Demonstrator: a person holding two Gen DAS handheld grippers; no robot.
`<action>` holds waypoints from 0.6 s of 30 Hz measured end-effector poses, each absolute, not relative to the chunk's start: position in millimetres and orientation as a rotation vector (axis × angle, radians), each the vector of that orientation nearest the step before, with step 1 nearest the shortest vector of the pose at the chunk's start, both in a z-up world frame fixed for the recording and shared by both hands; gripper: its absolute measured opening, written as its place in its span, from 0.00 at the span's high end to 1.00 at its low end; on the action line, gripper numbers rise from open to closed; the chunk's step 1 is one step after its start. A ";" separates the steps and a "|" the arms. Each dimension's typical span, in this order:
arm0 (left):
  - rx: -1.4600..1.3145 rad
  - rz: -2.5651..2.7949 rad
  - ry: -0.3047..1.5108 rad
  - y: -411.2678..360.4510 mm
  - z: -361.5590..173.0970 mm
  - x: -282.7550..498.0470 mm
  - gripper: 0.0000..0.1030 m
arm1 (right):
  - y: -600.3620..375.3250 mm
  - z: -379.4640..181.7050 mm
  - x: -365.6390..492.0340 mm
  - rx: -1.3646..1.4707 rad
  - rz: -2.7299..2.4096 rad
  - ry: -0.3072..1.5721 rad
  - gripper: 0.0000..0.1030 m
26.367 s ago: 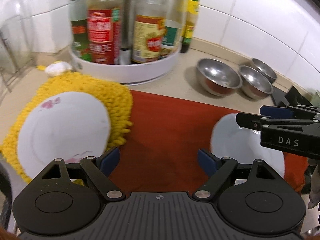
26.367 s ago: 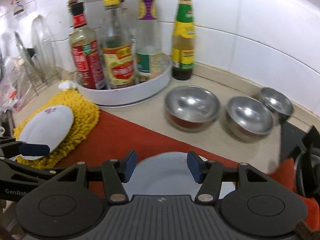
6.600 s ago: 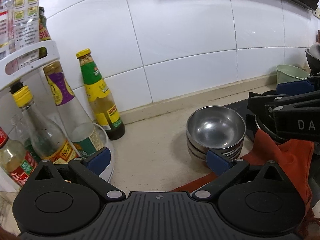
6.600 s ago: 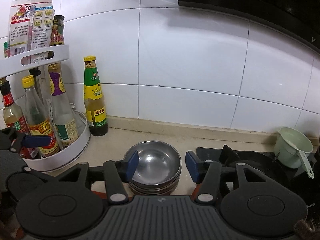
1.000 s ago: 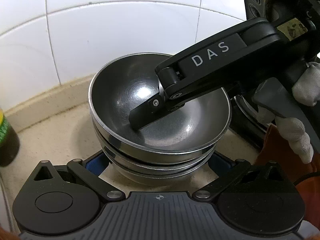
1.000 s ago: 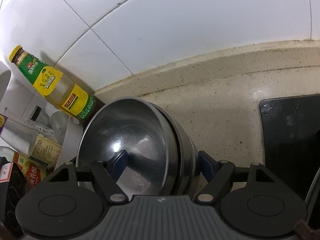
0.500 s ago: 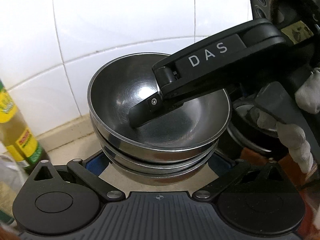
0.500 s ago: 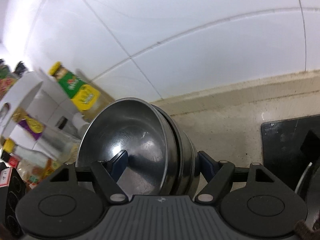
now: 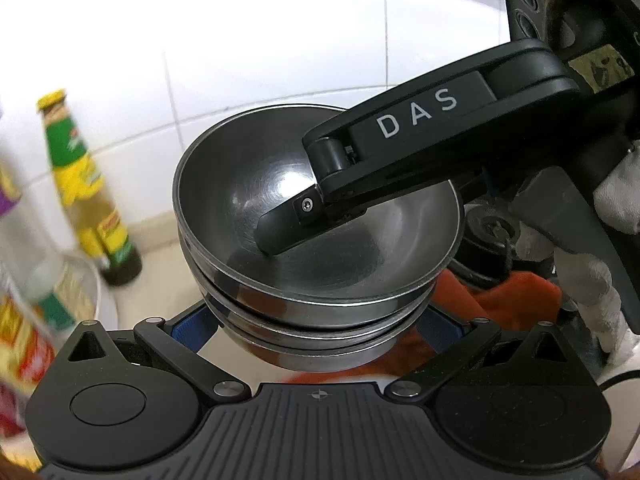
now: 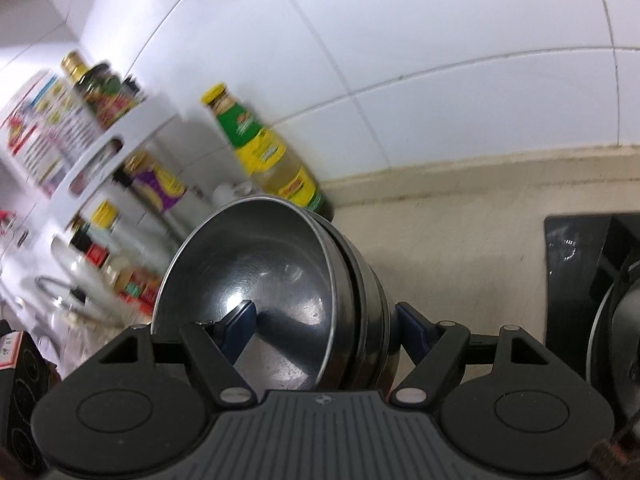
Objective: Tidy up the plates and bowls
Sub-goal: 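Carry the bowl stack with both grippers over the plates on the red towel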
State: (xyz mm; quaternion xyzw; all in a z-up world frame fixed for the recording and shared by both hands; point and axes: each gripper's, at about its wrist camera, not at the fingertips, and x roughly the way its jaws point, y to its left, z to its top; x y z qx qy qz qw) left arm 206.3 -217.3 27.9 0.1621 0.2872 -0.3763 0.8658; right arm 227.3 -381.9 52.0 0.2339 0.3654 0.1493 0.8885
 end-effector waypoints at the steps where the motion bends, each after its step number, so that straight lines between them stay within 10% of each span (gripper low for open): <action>1: 0.328 -0.779 0.610 -214.7 25.8 200.9 0.00 | -379.4 50.2 224.3 0.480 0.320 0.770 0.31; 18: 0.335 -0.830 0.667 -161.2 15.5 148.4 0.00 | -306.3 46.4 150.9 0.298 0.221 0.766 0.31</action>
